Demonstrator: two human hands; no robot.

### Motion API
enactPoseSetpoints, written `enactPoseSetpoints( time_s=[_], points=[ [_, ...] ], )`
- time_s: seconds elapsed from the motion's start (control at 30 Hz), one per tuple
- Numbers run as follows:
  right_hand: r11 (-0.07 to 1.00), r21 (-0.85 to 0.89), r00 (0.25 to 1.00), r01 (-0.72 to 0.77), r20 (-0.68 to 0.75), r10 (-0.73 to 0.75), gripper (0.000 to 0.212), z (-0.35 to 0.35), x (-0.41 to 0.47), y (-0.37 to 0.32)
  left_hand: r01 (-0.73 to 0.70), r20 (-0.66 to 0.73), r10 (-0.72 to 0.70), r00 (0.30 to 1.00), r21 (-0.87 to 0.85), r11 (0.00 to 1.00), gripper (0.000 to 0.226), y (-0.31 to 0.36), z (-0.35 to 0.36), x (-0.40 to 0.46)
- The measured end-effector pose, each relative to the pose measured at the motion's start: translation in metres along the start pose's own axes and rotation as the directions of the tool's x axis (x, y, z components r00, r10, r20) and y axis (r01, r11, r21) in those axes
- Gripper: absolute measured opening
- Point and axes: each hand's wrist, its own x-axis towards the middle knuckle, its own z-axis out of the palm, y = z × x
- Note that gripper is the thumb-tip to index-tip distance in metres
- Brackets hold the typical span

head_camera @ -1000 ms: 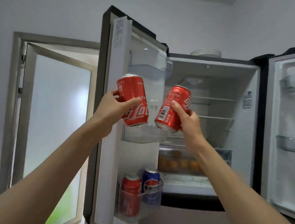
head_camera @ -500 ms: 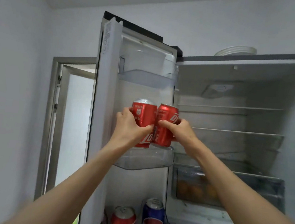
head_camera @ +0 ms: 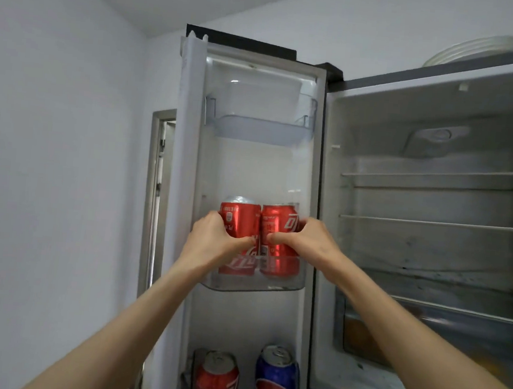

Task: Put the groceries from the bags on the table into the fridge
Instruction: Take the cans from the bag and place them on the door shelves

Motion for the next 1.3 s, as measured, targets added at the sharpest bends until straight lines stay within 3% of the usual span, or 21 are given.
enactPoseSetpoints(
  time_s=[0.1, 0.23, 0.5, 0.67, 0.8, 0.93, 1.07, 1.3],
  points=[
    [0.999, 0.042, 1.000, 0.003, -0.018, -0.002, 0.034, 0.000, -0.003, 0.005, 0.022, 0.008, -0.023, 1.000, 0.037, 0.999, 0.029, 0.001, 0.001, -0.001],
    [0.995, 0.101, 1.000, -0.018, 0.003, 0.017, 0.063, -0.005, -0.009, 0.011, 0.065, 0.032, -0.068, 0.997, 0.100, 0.993, 0.052, 0.005, 0.002, -0.001],
    [0.996, 0.085, 1.000, -0.001, -0.021, 0.003, 0.057, -0.006, -0.025, 0.015, 0.164, 0.054, -0.169, 0.984, 0.092, 0.982, 0.070, 0.007, -0.005, -0.012],
    [0.996, 0.074, 0.998, 0.050, -0.036, -0.048, 0.050, 0.000, -0.039, 0.015, 0.155, -0.010, -0.155, 0.988, -0.010, 0.988, 0.033, 0.014, -0.009, -0.030],
    [0.974, -0.167, 0.974, 0.150, -0.142, -0.174, 0.056, 0.009, -0.051, 0.014, 0.054, -0.013, -0.054, 0.998, -0.015, 0.998, 0.047, 0.018, -0.015, -0.047],
    [0.881, -0.369, 0.923, 0.295, -0.128, -0.363, 0.063, 0.026, -0.064, -0.002, -0.094, -0.059, 0.111, 0.992, 0.235, 0.967, 0.062, 0.004, -0.034, -0.063],
    [0.790, -0.448, 0.875, 0.419, -0.034, -0.483, 0.066, 0.062, -0.082, -0.033, -0.204, -0.115, 0.311, 0.943, 0.541, 0.816, 0.061, -0.023, -0.076, -0.084],
    [0.726, -0.397, 0.820, 0.562, 0.153, -0.551, 0.067, 0.177, -0.151, -0.107, -0.092, -0.082, 0.265, 0.961, 0.807, 0.584, 0.061, -0.106, -0.199, -0.163]
  ],
)
